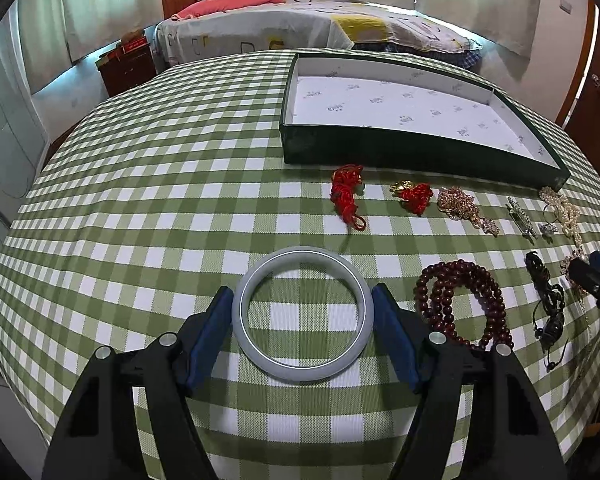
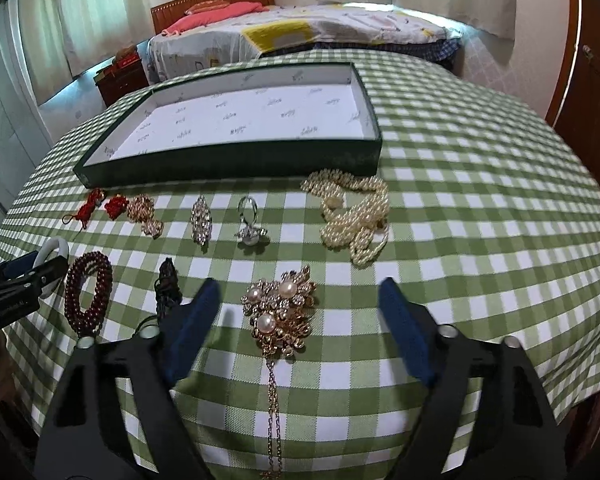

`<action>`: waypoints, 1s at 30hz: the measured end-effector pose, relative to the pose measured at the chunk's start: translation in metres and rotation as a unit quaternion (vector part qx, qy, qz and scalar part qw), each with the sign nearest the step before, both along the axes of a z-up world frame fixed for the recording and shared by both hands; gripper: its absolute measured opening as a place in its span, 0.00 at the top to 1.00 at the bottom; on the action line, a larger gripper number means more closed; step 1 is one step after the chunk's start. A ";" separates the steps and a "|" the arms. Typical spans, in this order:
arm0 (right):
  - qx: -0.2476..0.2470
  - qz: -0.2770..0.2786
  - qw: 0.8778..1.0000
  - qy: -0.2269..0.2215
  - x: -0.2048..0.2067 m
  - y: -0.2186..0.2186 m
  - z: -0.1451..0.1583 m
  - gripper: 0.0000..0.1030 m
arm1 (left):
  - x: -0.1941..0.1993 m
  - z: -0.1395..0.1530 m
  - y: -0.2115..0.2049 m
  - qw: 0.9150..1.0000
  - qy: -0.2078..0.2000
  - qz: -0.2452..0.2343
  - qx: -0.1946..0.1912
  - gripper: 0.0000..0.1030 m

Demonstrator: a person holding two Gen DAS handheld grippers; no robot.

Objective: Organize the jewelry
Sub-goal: 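Move the left tool to the white jade bangle and close on it, then lift the bangle with the left tool while the right tool grasps the gold pearl brooch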

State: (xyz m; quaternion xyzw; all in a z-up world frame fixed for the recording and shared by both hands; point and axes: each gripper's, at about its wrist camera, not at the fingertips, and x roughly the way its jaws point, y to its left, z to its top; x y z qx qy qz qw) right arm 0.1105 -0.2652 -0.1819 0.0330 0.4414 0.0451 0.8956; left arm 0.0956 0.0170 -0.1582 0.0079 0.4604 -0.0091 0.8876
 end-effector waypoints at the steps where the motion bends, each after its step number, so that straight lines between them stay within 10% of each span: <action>1: -0.002 0.000 1.000 0.000 0.000 0.000 -0.001 0.33 | 0.000 0.000 0.000 1.000 0.000 0.000 0.000 0.34; 8: -0.012 0.029 0.999 -0.008 -0.007 0.011 0.000 0.64 | 0.001 0.000 0.001 1.000 0.000 0.002 -0.002 0.34; 30: 0.037 0.040 0.998 -0.039 -0.017 0.006 0.032 0.86 | -0.012 0.026 0.006 0.999 -0.031 0.010 -0.023 0.34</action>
